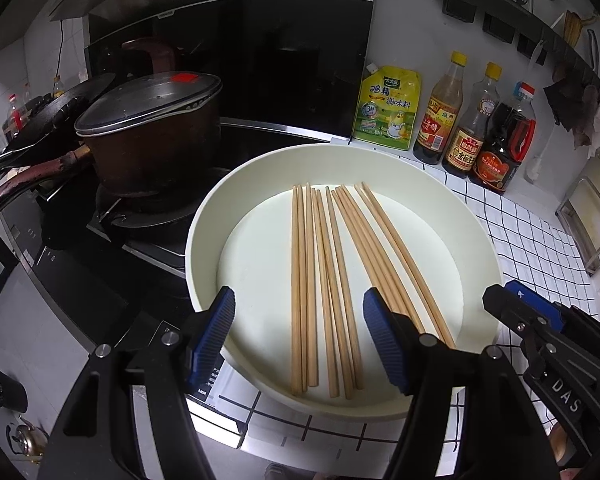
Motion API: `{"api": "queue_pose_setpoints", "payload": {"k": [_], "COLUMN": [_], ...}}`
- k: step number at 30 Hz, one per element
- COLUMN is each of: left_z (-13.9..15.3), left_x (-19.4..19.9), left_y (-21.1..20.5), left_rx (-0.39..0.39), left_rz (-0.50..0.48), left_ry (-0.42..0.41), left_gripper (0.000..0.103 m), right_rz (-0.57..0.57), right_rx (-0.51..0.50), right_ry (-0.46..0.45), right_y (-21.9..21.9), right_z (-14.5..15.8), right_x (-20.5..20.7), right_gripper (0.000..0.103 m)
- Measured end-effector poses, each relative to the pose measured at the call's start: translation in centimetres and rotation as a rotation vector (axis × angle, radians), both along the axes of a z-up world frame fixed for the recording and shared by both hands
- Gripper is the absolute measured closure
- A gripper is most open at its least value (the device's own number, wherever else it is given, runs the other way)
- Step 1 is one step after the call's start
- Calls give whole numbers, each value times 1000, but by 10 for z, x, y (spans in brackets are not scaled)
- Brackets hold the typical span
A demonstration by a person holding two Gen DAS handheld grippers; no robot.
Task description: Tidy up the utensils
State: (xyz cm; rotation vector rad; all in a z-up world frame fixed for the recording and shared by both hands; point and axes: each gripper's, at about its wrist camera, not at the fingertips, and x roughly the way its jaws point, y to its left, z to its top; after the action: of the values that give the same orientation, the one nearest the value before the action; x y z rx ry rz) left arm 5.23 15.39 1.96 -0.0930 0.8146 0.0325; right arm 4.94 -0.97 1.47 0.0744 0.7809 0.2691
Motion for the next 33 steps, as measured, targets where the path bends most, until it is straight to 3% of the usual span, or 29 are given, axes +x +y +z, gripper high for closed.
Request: {"api": "queue_pose_setpoints", "payload": {"k": [33], "left_z": [12], "left_x": [-7], "left_y": [0], "left_rx": [-4], "left_rz": [10], "left_ry": [-39], "left_gripper": [11], "right_rz": [-23], "right_rx": [-33], "right_ry": [-14], "right_y": [-7], "right_z": [3], "right_x": [-10], "right_gripper": [61]}}
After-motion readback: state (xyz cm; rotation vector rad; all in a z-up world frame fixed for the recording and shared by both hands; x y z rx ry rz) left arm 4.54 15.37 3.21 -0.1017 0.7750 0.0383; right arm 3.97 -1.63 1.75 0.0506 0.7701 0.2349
